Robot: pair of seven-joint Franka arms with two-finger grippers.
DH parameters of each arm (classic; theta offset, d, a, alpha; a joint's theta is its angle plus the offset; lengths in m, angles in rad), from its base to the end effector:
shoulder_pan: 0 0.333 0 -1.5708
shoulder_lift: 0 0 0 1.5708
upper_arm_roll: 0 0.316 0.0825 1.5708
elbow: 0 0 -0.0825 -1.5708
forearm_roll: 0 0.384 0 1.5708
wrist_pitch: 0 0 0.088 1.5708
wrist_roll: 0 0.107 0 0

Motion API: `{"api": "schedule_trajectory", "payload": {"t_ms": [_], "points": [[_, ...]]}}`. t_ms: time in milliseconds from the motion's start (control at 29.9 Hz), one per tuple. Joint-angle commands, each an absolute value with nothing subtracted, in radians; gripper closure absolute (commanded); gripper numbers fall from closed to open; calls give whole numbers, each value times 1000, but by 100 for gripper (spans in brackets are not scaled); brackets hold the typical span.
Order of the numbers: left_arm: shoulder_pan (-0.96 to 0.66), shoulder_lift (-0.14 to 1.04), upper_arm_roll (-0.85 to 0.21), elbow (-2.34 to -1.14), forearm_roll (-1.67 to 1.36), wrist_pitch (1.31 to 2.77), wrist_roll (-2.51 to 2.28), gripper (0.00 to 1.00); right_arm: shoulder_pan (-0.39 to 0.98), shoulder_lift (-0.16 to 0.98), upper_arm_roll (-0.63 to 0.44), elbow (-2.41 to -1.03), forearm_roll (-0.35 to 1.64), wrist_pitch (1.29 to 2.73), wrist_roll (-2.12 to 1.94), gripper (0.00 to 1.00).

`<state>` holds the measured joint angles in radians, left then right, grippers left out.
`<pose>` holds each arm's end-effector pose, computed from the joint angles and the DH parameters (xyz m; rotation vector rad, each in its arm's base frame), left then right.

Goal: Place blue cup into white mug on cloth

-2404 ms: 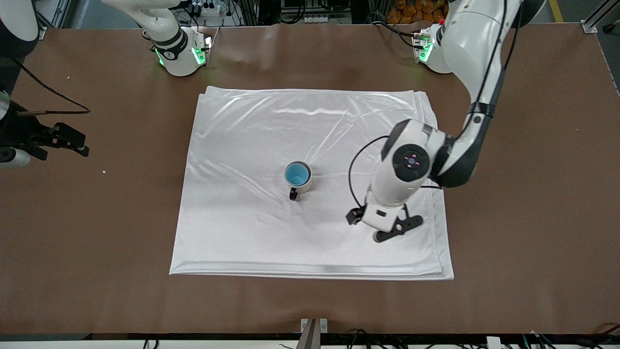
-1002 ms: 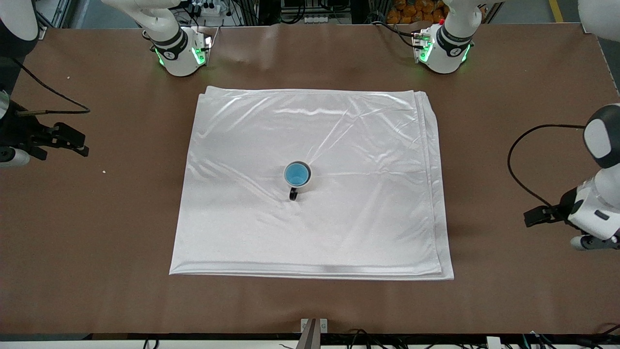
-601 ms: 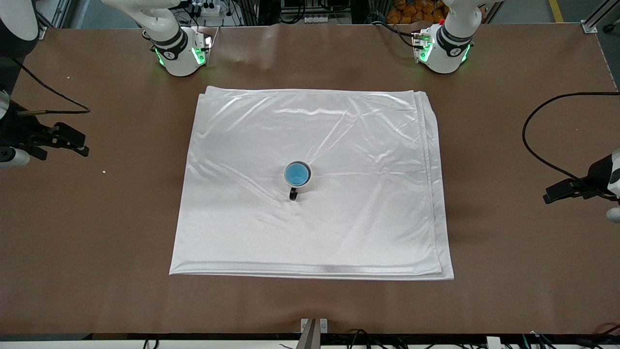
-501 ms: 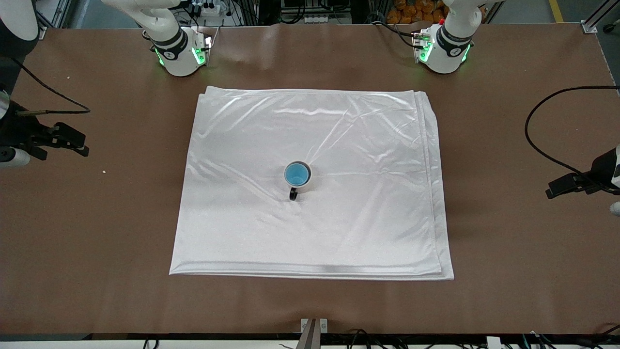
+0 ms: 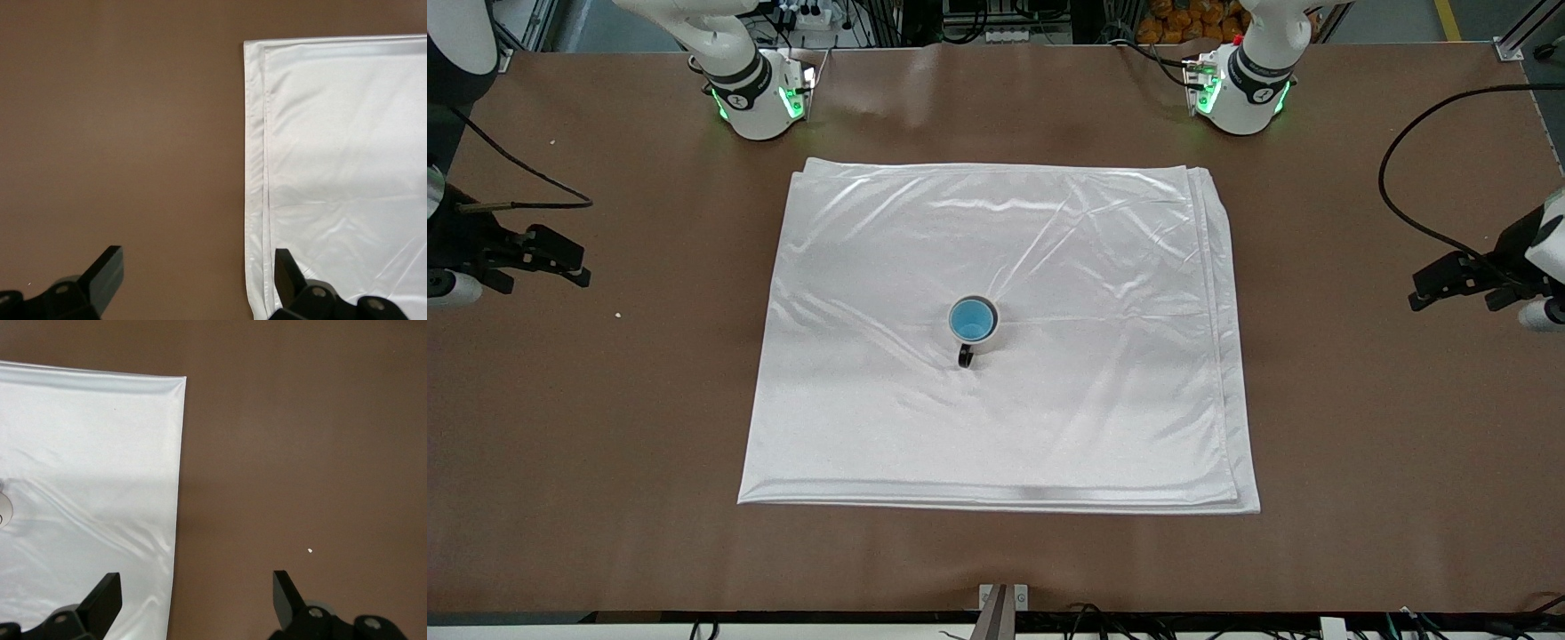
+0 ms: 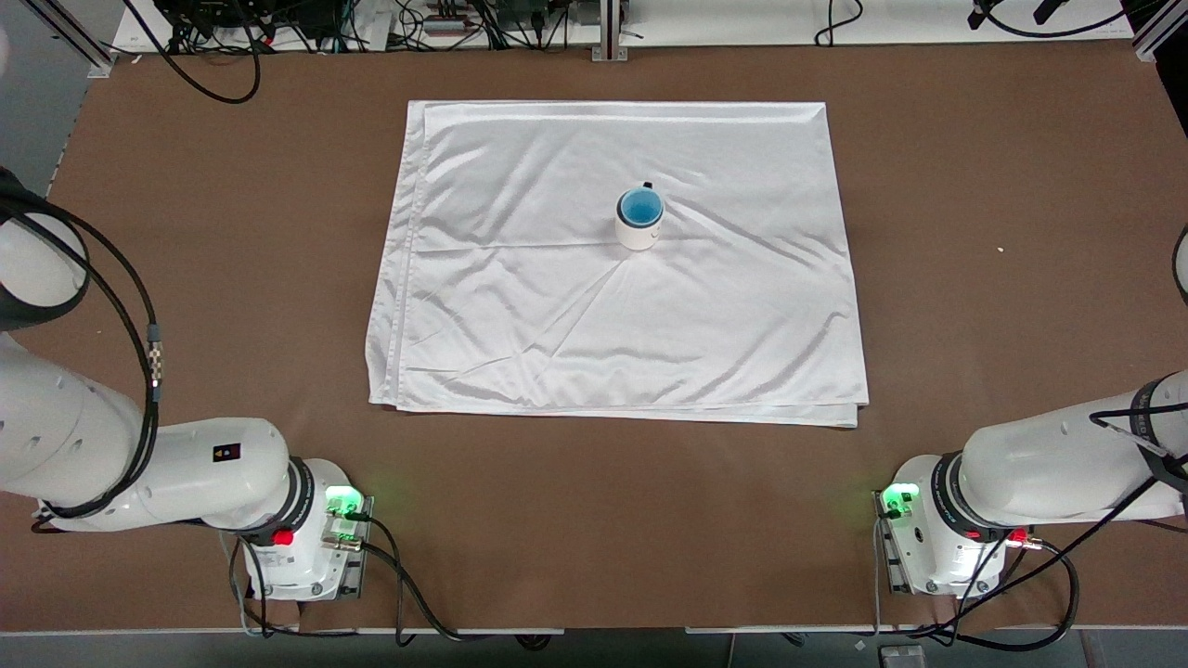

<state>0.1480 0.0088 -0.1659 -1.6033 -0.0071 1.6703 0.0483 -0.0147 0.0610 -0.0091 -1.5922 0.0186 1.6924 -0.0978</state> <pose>0.5663 -0.0104 0.6132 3.1309 -0.1028 0.0916 0.5831 -0.0119 0.5905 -3.1234 -0.1127 -0.0629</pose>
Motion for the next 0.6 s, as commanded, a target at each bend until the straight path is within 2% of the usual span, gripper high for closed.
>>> {"api": "schedule_trajectory", "payload": {"t_ms": [0, 568], "points": [[149, -15, -150, -1606, -14, 1641, 81, 0, -21, 35, -3, -1618, 29, 1701, -100, 0], [143, -15, -158, -1608, -6, 1617, 89, 0, -21, 35, -3, -1618, 29, 1700, -101, 0]]}}
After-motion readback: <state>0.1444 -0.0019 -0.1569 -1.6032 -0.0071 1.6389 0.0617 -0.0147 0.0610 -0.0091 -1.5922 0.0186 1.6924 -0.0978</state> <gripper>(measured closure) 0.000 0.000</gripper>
